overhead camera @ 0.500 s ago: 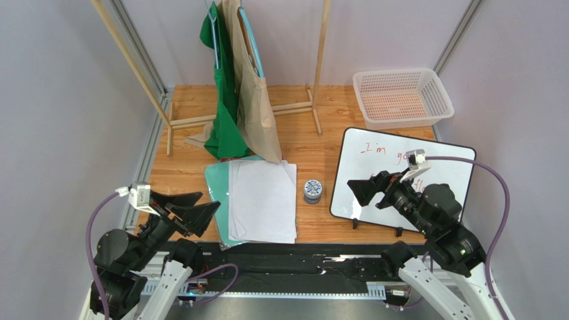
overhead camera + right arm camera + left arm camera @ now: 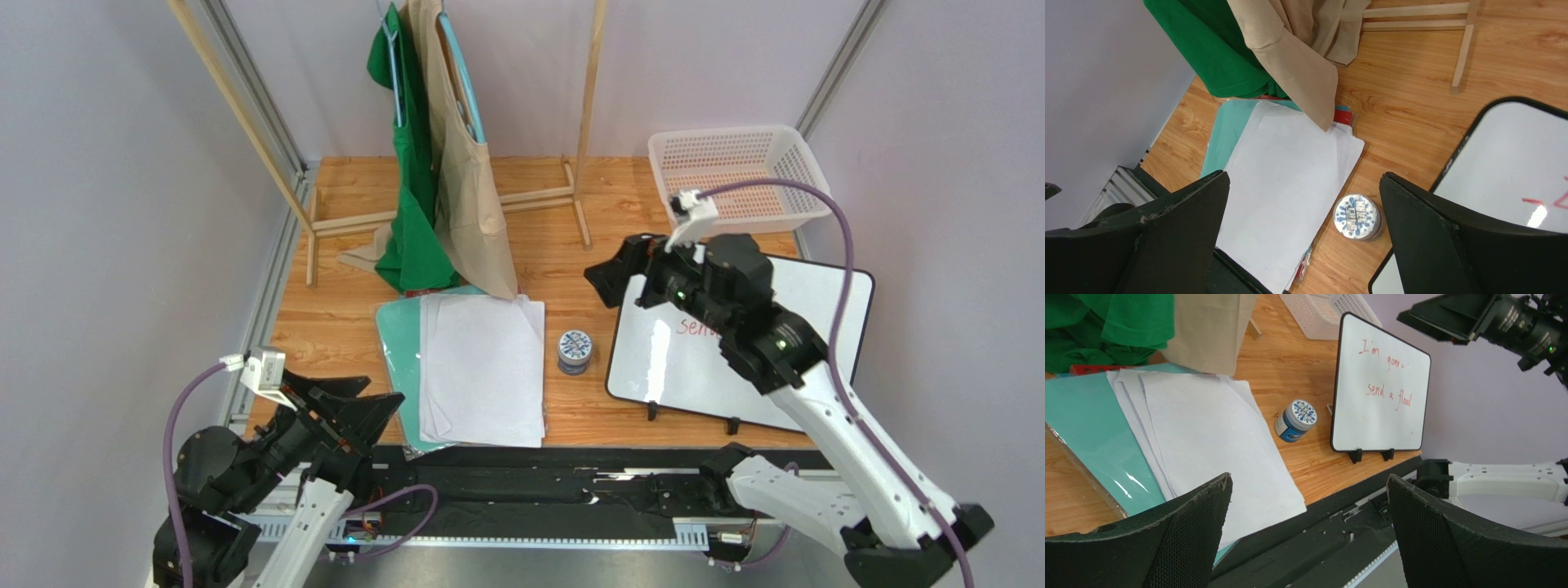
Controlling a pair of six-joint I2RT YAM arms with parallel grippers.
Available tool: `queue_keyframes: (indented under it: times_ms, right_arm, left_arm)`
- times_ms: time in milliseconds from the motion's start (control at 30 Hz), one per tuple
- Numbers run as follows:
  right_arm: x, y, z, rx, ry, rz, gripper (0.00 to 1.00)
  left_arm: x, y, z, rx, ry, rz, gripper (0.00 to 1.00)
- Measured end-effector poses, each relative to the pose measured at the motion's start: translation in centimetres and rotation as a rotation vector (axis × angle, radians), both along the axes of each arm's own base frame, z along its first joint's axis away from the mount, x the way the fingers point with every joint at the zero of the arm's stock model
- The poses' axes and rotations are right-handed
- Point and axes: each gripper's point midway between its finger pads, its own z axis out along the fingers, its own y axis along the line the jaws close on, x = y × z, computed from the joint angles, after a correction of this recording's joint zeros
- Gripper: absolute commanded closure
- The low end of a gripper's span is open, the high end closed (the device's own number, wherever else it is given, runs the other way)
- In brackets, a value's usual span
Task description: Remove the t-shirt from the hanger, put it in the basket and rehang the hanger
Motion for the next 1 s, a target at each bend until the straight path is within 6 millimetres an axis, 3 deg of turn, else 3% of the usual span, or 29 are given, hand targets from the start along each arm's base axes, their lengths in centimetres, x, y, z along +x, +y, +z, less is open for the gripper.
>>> queue_keyframes:
  times_ms: [167, 400, 733, 933, 1000]
  right_arm:
    - [2.5, 5.9, 0.2, -0.078, -0.026, 0.108, 0.00]
    - [8.0, 13.6, 3.2, -0.133, -0.147, 0.120, 0.08]
    - [14.7, 19.1, 3.8, -0.112, -0.258, 0.066, 0.25]
    - [17.8, 20.7, 3.6, -0.136, -0.304, 0.019, 0.46]
    - [18.6, 20.9, 3.7, -0.149, -0.323, -0.001, 0.59]
  left_arm:
    - [-0.2, -0.5, -0.4, 0.020, 0.024, -0.036, 0.01]
    - [-0.2, -1.2, -0.5, 0.024, 0.053, -0.078, 0.06]
    - [0.1, -1.9, 0.1, 0.032, 0.081, -0.116, 0.26]
    - [0.3, -2.0, 1.0, 0.033, 0.066, -0.117, 0.34]
    - [0.4, -2.0, 1.1, 0.033, 0.064, -0.119, 0.39]
